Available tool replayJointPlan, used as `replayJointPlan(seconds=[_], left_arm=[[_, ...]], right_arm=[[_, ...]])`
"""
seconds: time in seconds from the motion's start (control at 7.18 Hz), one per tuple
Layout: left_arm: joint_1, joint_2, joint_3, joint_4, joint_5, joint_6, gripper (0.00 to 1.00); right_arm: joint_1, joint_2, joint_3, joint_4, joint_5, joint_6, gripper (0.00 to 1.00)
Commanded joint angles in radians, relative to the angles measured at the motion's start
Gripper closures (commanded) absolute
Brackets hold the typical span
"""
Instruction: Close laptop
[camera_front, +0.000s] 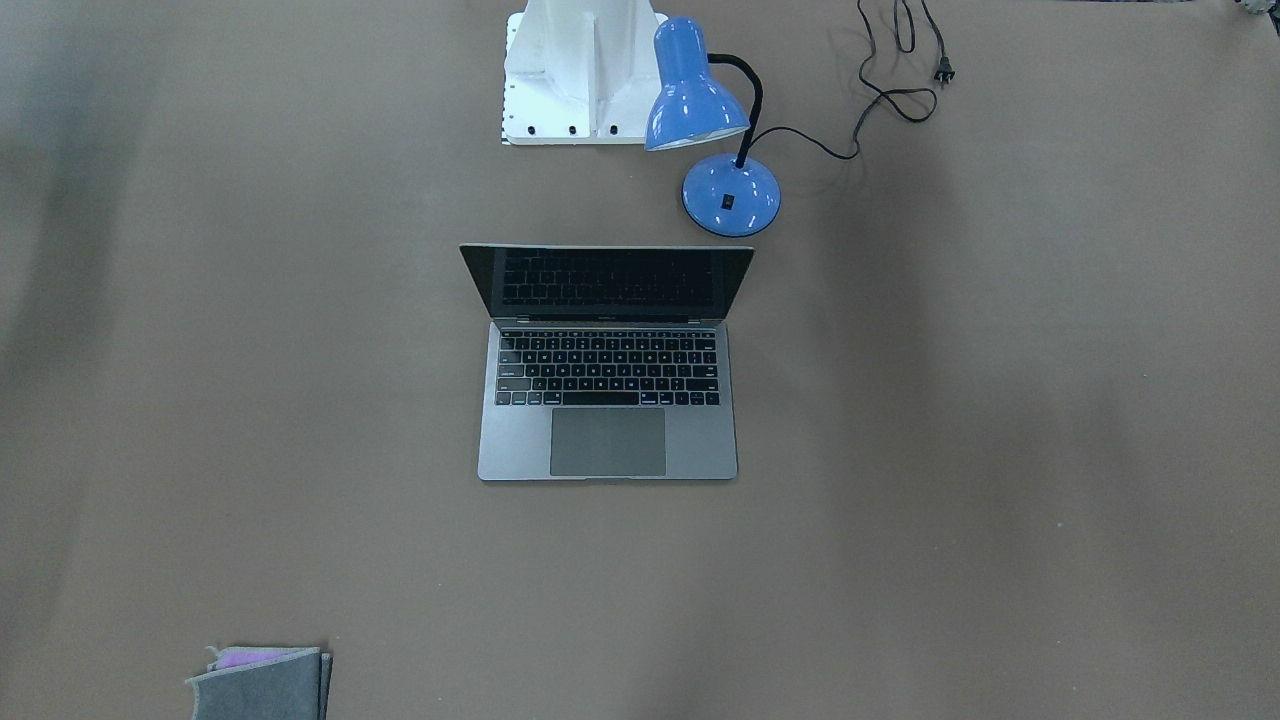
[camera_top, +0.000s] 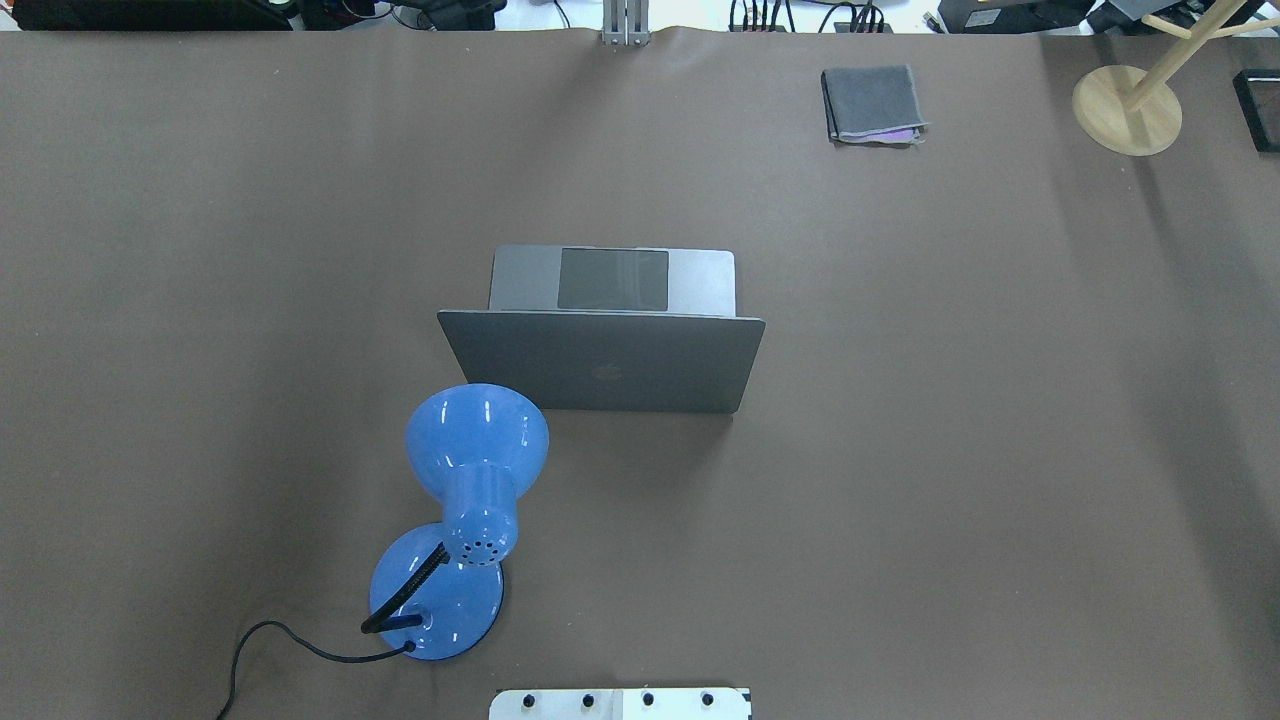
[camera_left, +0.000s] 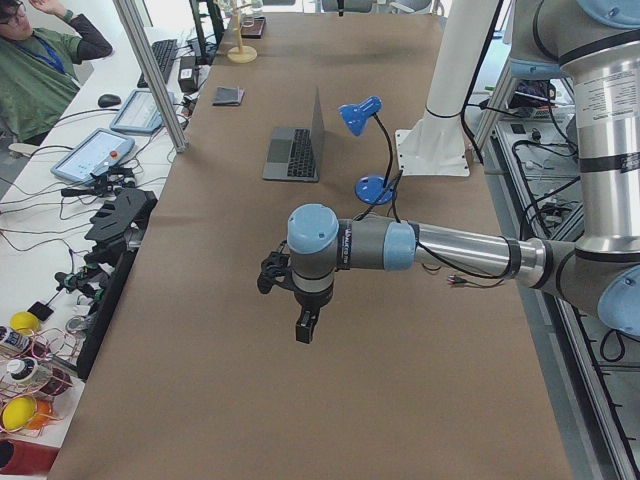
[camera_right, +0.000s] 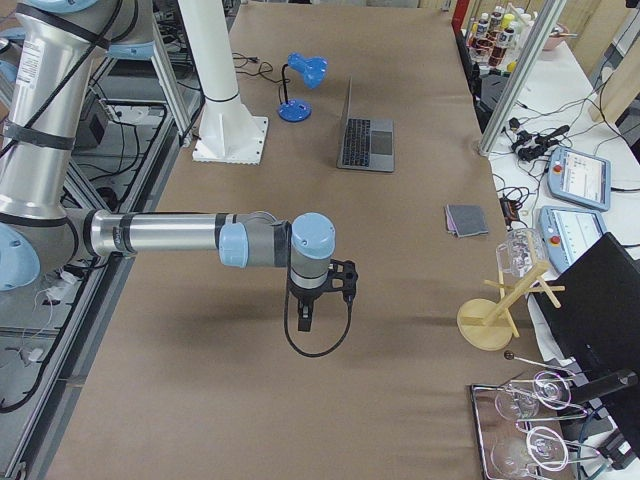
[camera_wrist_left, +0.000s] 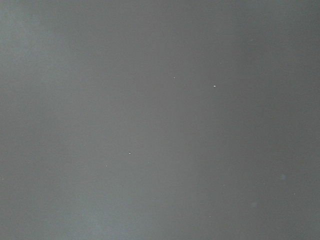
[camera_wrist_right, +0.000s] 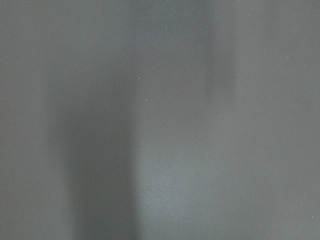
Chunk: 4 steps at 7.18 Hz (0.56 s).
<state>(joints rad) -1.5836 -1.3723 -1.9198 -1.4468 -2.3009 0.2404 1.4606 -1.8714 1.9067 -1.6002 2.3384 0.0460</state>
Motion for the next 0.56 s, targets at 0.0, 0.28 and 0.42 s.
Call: replayJointPlan(seconds=[0.0,0.28,0.42], left_arm=[[0.002,-0.017,-0.001,-0.004,-0.011,-0.007,0.02],[0.002,-0.04,0.007,-0.003,-0.054,-0.01,0.02],[0.002,-0.042,0.007,-0.006,-0.054,-0.01,0.02]], right_arm=[[0.0,0.0,0.002,0.005,0.001,0.0,0.0],[0.001,0.001,0.002,0.008,-0.001,0.0,0.0],[0.001,0.005,0.005,0.008,-0.001,0.002,0.0]])
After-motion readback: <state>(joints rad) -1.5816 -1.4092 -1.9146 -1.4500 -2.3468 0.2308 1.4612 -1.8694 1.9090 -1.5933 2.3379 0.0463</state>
